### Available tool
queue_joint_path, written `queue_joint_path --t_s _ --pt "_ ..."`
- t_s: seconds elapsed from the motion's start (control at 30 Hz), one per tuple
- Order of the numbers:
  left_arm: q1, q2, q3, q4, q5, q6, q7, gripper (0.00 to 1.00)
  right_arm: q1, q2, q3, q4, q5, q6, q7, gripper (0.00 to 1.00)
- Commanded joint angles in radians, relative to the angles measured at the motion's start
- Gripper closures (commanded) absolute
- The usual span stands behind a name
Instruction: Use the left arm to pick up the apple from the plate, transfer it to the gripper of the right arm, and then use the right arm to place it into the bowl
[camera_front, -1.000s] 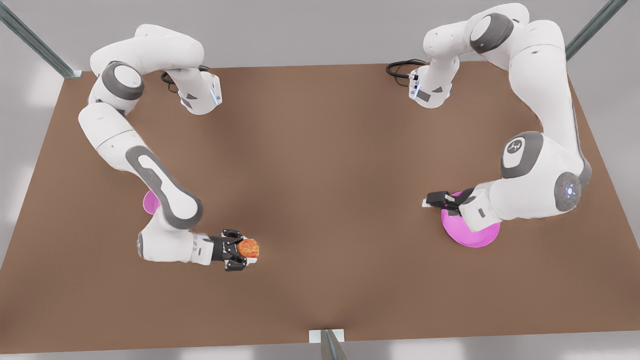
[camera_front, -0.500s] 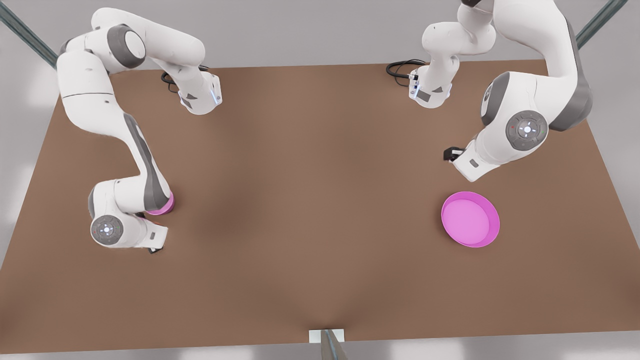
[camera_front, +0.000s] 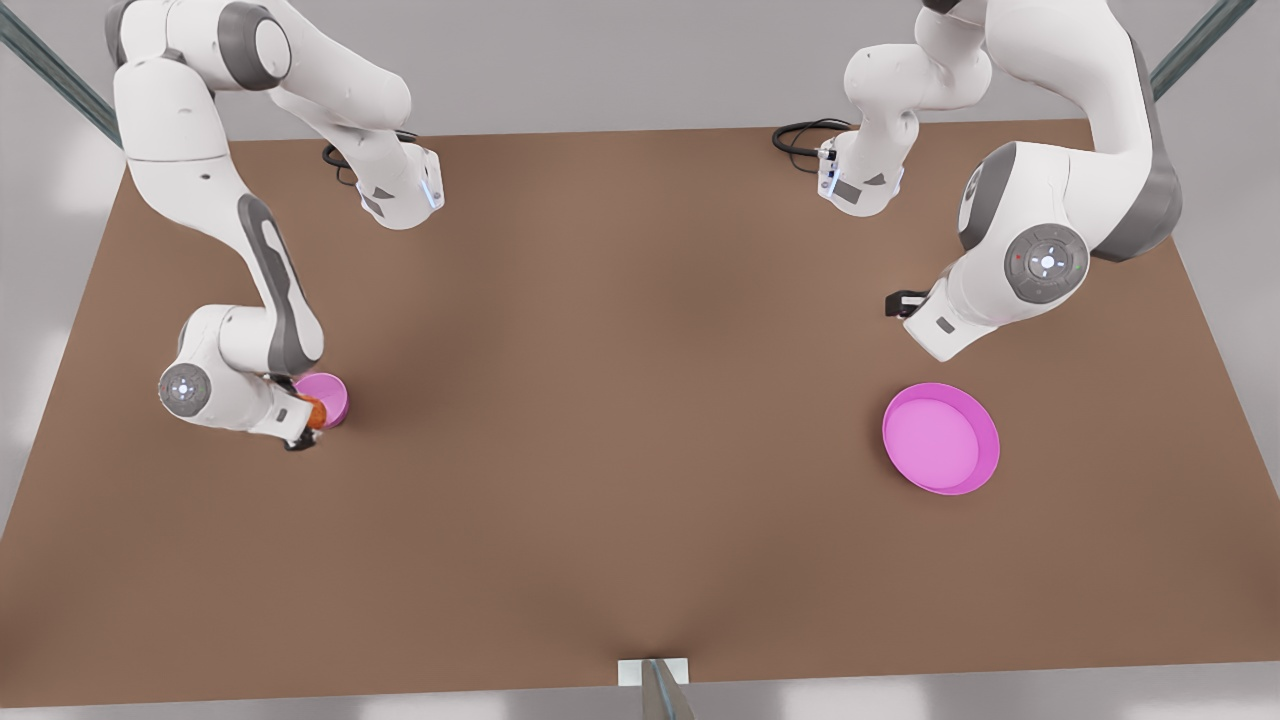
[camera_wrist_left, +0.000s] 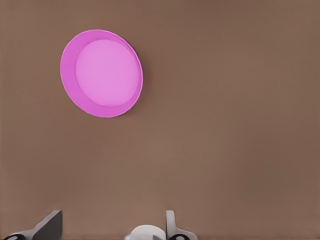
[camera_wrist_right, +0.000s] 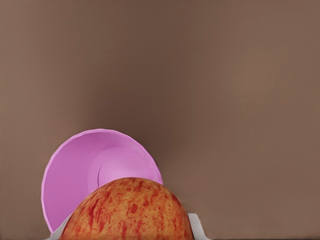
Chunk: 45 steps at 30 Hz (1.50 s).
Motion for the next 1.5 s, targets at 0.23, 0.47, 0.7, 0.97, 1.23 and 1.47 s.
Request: queue_joint_path --t_s 0.23,0.47,0.7,0.97,1.23,1.47 --pt "-0.003 -0.001 -0.002 0.0 0.001 -0.014 -0.039 0.0 0.006 -0.053 -0.071 -0.114 0.087 0.085 -0.268 0.28" --pt "-0.002 -0.001 -0.007 0.0 0.001 -0.015 -0.04 0.0 0.026 -0.053 -0.076 -0.159 0.133 0.087 -0.268 0.26" --pt "-0.002 -0.001 -0.01 0.0 0.001 -0.034 -0.043 0.0 0.026 -0.081 -0.077 -0.142 0.148 0.051 -0.271 0.0" --pt "0.009 -0.004 -0.028 0.017 0.007 -0.061 -0.042 0.0 0.344 0.016 -0.25 0.367 0.091 -0.17 1.023 0.0" --pt "0.006 -0.004 -0.03 0.023 0.007 -0.06 -0.043 0.0 0.379 -0.093 -0.232 0.494 -0.083 -0.634 1.914 0.0" --pt "0.006 -0.004 -0.028 0.023 0.007 -0.055 -0.043 0.0 0.318 -0.179 -0.137 0.485 -0.042 -0.714 2.003 0.0"
